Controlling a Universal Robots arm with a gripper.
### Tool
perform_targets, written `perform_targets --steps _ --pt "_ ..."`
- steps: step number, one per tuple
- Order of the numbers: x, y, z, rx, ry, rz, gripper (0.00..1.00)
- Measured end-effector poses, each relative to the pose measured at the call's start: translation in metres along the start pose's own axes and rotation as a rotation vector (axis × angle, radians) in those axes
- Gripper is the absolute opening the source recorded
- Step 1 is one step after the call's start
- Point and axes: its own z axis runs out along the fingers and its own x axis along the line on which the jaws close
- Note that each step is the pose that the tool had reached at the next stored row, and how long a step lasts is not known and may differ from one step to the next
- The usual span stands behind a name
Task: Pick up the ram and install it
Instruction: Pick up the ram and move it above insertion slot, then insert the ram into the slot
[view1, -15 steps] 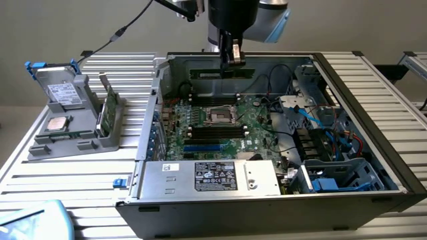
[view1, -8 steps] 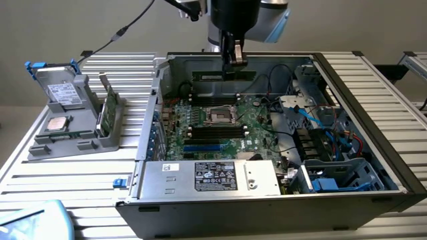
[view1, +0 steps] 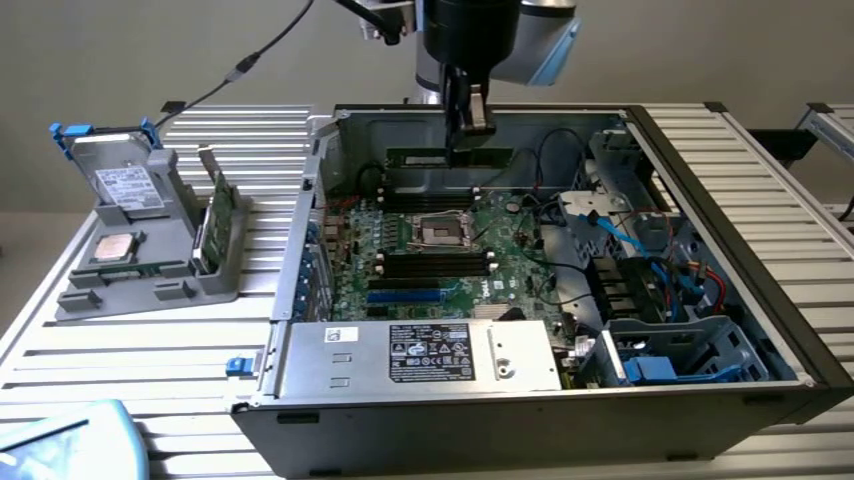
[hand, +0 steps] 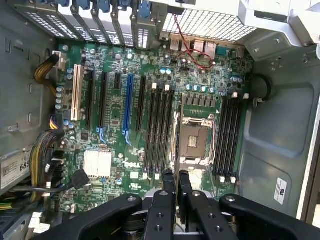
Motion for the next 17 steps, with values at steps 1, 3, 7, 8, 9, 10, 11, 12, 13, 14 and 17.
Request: perform_targets --steps 1,3,7,8,9,10,11,12,13,14,17 --pt "-0.001 0.0 0.0014 0.0 0.0013 0.001 0.15" --pt "-0.002 -0.0001 0.0042 0.0 0.0039 0.004 0.15" --pt "-0.004 -0.0002 0.01 0.0002 0.0089 0.01 0.15" --pt "-0.004 -0.0002 0.0116 0.0003 0.0099 0.011 0.15" --pt "-0.005 -0.0002 0.0131 0.0002 0.0108 0.012 0.15" --pt "-0.006 -0.0003 0.0149 0.0004 0.0109 0.013 0.15" --pt "-0.006 -0.0003 0.0151 0.0003 0.0107 0.013 0.15" --pt "-0.006 -0.0003 0.0151 0.0003 0.0106 0.013 0.15" --pt "-0.006 -0.0003 0.0151 0.0004 0.0107 0.012 0.15" --pt "-0.006 -0.0003 0.0151 0.0003 0.0107 0.012 0.15" --pt "-0.006 -0.0003 0.0151 0.0003 0.0107 0.012 0.15"
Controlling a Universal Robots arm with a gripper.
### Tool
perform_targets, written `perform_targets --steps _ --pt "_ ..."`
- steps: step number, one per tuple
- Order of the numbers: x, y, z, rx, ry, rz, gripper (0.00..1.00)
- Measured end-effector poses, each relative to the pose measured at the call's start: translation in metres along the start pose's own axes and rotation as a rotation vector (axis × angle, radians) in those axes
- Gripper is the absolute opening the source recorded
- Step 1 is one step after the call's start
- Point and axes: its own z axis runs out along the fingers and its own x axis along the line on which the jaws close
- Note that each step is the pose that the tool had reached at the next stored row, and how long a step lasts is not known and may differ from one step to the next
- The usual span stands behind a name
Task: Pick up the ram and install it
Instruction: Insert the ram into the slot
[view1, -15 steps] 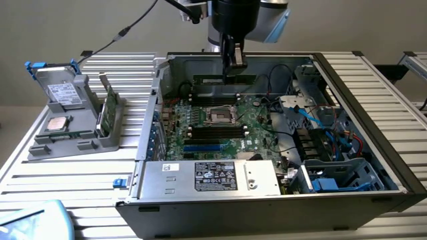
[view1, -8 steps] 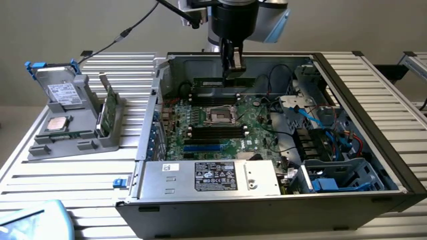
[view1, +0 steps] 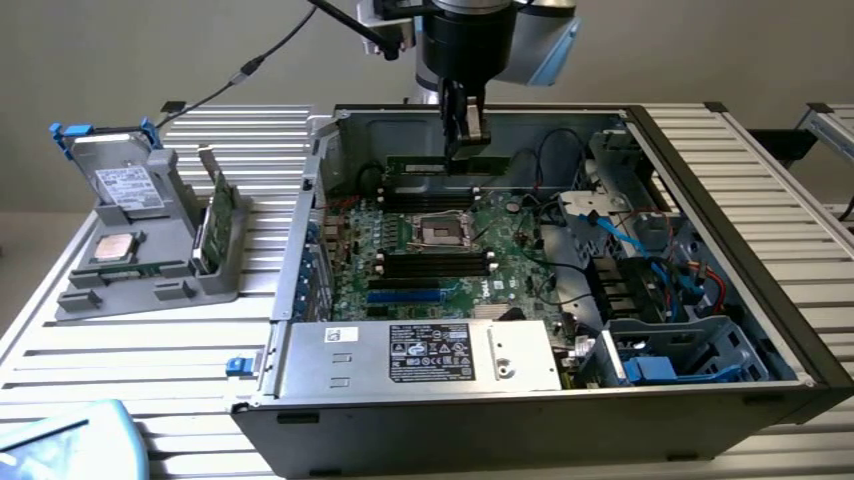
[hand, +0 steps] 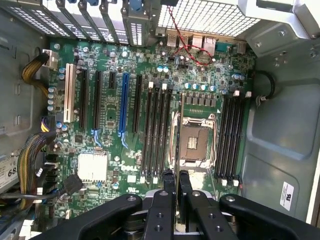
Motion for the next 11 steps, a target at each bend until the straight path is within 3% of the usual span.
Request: perform_targets --steps 9,11 --pt "-0.0003 0.0 0.0 -0.0001 0.0 -0.001 0.15" --pt "-0.0023 -0.0001 0.0011 -0.0005 0.0051 0.0 0.15"
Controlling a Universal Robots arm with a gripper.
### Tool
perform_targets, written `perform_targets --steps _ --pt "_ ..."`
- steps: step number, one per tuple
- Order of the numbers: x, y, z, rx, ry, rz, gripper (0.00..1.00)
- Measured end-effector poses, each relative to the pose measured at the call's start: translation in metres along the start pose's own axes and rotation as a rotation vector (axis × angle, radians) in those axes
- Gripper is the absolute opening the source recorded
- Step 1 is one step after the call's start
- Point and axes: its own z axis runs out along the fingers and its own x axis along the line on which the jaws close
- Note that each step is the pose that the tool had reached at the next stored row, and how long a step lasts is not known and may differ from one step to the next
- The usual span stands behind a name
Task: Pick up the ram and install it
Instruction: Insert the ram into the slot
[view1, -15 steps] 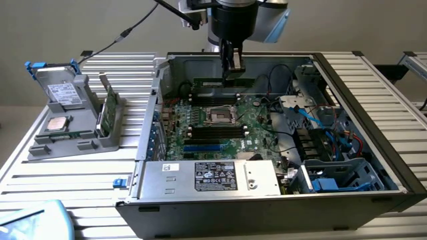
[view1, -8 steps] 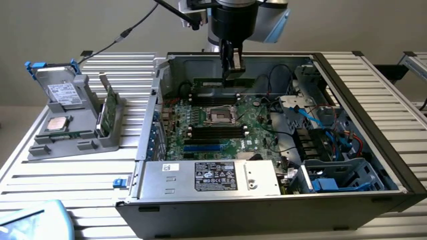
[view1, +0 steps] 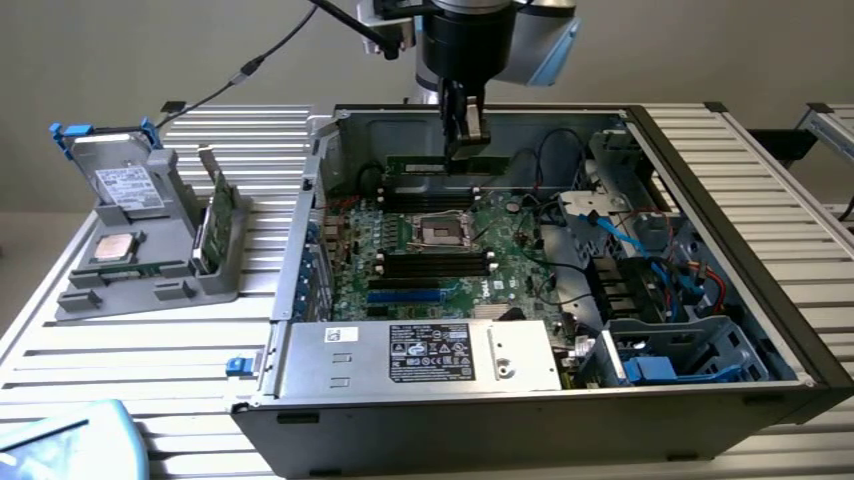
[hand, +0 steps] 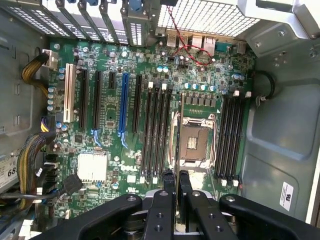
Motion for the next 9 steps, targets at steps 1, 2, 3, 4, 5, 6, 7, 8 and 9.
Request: perform_targets --steps 1,2,3,4,5,6,7,8,9 --pt "-0.001 0.0001 0.0017 -0.0001 0.0013 0.0 0.15" --pt "-0.002 0.0004 0.0036 0.0 0.0013 0.0 0.15" --pt "-0.003 0.0011 0.0055 0.0 0.0013 0.0 0.15" --pt "-0.004 0.0028 0.0074 0.0001 0.0011 0.0 0.15" --pt "-0.004 0.0049 0.0091 0.0001 0.0011 0.0 0.15" --pt "-0.004 0.0073 0.0109 0.0001 0.0012 0.0 0.15" --pt "-0.004 0.0092 0.0127 0.0001 0.0013 0.0 0.15" --pt "-0.003 0.0108 0.0144 0.0 0.0013 0.0 0.15" --pt "-0.003 0.0121 0.0162 0.0001 0.0013 0.0 0.15"
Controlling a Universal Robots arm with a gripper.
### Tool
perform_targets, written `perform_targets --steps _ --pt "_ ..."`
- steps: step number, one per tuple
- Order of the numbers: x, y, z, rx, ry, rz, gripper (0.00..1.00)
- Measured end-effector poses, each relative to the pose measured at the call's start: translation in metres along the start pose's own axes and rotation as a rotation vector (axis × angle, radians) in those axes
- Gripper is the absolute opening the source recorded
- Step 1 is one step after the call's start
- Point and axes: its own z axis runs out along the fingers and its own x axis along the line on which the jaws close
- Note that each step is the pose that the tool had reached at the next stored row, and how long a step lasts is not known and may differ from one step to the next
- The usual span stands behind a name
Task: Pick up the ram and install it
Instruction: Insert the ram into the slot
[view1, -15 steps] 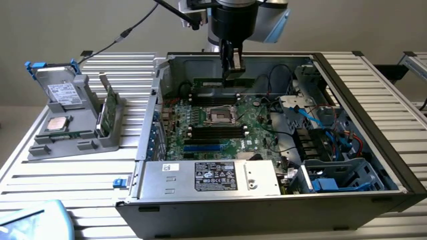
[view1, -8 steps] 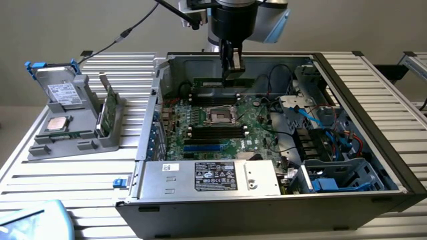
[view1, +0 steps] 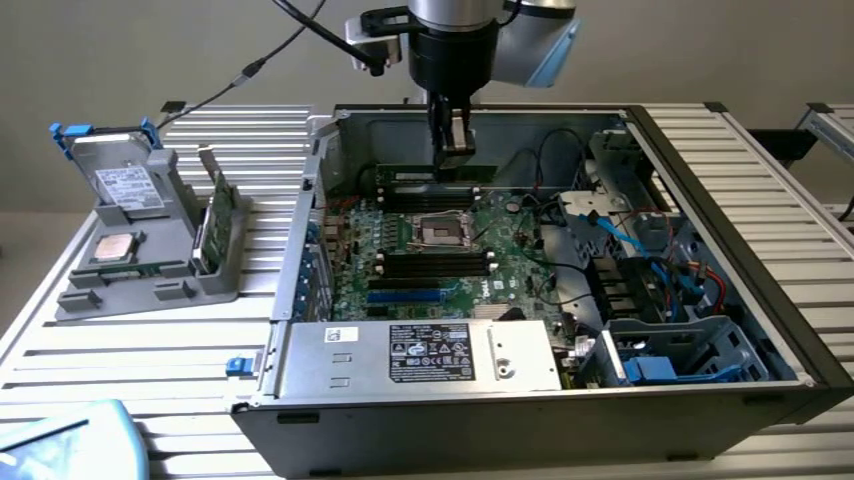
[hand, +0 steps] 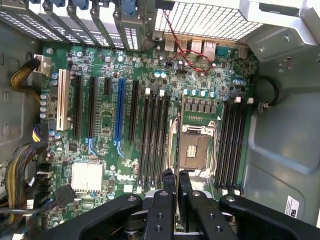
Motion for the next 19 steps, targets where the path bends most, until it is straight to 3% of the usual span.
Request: perform_targets --steps 11,19 --pt "0.016 0.0072 0.0184 0.0002 -0.0001 0.0 0.15" --pt "0.018 0.0077 0.0328 0.0005 0.0 0.003 0.15"
